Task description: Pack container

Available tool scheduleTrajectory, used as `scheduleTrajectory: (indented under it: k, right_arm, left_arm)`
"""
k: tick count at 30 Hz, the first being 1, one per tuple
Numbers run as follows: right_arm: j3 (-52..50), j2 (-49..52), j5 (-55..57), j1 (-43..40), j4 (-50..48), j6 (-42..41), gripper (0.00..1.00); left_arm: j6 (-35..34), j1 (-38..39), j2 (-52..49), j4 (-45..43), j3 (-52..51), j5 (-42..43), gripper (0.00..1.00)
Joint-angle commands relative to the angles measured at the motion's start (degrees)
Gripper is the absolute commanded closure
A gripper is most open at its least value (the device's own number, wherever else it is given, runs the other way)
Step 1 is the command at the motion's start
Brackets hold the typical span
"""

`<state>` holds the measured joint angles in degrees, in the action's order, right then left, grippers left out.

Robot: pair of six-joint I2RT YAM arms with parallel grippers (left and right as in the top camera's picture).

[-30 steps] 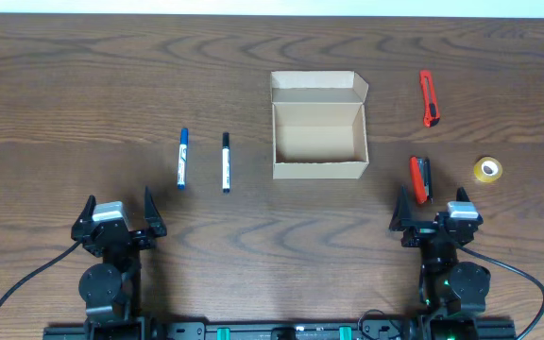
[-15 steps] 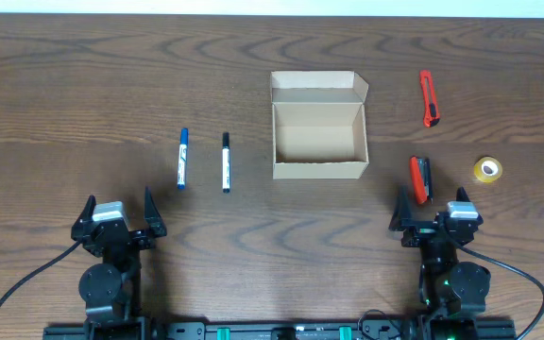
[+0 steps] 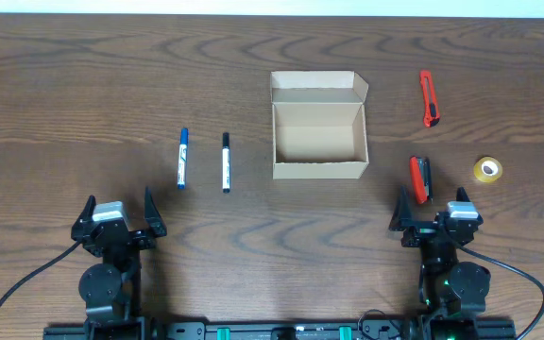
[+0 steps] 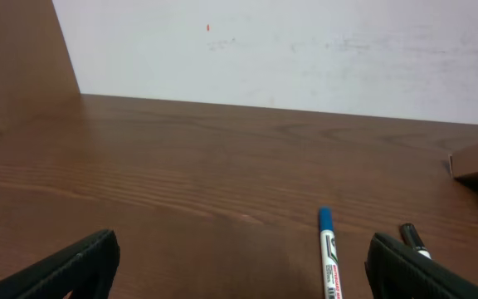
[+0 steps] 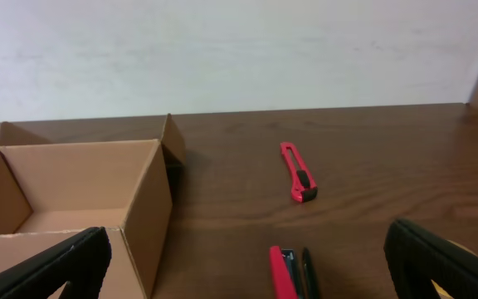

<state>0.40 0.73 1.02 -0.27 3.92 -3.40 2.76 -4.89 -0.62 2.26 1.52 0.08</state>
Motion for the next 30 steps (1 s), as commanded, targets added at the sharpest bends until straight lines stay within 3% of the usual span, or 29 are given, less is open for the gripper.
scheduleTrajectory:
  k: [1, 30]
  right_arm:
    - [-0.1, -0.3, -0.4, -0.2, 0.3, 0.7, 0.01]
    - [-0.1, -0.3, -1.3, -0.2, 0.3, -0.4, 0.01]
  left_arm:
    - [-0.6, -0.3, 0.4, 2.1, -1.2, -0.3, 0.05]
    - [-0.6, -0.3, 0.4, 2.1, -1.2, -0.3, 0.05]
